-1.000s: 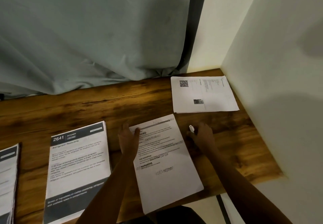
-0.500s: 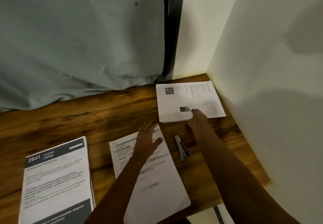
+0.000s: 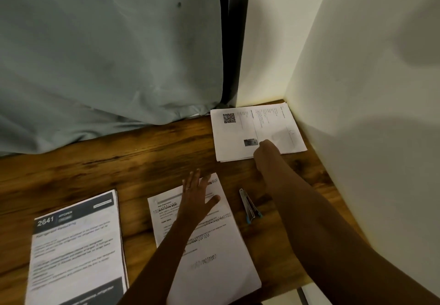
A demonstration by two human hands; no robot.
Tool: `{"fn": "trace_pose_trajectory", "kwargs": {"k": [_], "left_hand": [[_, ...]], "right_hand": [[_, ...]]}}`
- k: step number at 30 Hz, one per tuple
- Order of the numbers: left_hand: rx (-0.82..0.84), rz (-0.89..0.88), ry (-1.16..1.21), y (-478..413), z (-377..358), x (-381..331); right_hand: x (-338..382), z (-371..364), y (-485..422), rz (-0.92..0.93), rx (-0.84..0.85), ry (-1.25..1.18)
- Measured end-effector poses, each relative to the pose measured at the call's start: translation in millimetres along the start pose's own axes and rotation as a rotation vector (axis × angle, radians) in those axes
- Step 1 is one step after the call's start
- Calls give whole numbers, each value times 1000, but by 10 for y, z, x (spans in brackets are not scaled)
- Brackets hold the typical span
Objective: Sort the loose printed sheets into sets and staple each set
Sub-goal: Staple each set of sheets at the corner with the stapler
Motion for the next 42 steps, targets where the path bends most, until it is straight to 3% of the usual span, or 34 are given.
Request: {"fn": "trace_pose_trajectory", "kwargs": {"k": [8, 12, 17, 19, 22, 24, 26, 30, 34, 38, 42], "left_hand": [[7, 16, 13, -43, -4, 57], [3, 10, 23, -62, -2, 33], [9, -30, 20, -15, -13, 7], [9, -74, -10, 60, -34, -3], [33, -168, -92, 242, -65, -33], [39, -216, -151, 395, -103, 5], [40, -220, -164, 543, -133, 110], [-84, -82, 25, 739, -5, 252], [-240, 405, 608, 709, 296, 318], [-155, 821, 1122, 518, 457, 430], [-14, 754, 1089, 471, 568, 360]], "right_hand": [[-16, 64, -68, 63, 18, 177], [-19, 102, -85, -83, 41, 32], [-84, -50, -82, -321, -130, -278], [-185, -227, -58, -373, -240, -502], [-326, -392, 36, -513, -344, -1277], [-376, -392, 88, -815, -296, -1796], [-422, -437, 152, -912, -207, -2033], [-493, -535, 391, -673, -85, -1964], [-426, -524, 655, -443, 38, -1780], [-223, -571, 913, -324, -13, -1590], [-116, -708, 1051, -214, 31, -1333]]}}
Point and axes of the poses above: each hand's wrist, its own y-axis away from the middle knuckle, its own z-axis out of the back of the hand, x = y × z, the point moved 1 cm from there along -y, towards the middle knuckle, and after that the axes turned 14 degrees about -x, right-handed, at the moved point
